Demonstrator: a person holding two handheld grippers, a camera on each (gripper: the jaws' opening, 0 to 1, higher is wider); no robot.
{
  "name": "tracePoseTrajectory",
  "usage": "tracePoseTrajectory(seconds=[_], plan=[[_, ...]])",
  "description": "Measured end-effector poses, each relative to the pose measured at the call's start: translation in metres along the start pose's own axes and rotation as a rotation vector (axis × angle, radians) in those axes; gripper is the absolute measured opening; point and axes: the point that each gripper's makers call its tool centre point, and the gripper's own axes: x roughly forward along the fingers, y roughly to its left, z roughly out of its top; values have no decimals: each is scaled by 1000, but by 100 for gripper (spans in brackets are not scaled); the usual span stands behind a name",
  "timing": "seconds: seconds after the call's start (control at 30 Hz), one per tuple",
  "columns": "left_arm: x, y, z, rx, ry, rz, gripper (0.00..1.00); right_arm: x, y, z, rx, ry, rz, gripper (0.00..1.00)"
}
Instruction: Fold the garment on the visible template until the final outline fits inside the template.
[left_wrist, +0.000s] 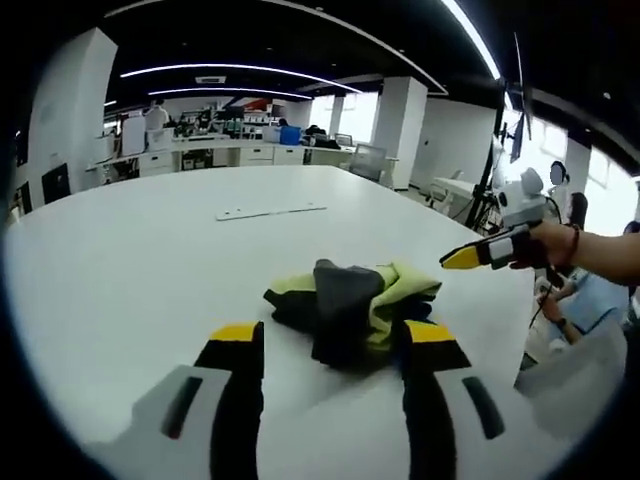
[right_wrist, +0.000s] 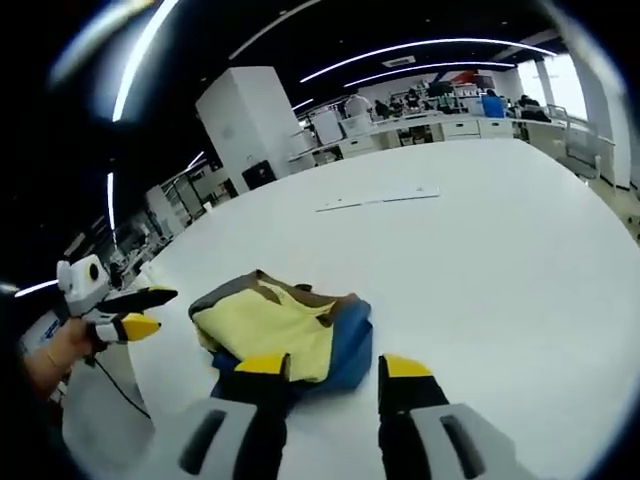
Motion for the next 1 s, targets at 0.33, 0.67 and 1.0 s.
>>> tracePoseTrajectory(seconds=[0.33,0.67,1.0], plan=[[22,2,-3,-34,9,-35,43,16,-15,-4,-36,36,-40,23],[36,-1,-11,-102,27,-66,21,26,-19,-7,-28,60,-76,15],[40,-6,-18,-130,47,-98,9,33,-20,-26,-12,145,-150,5]])
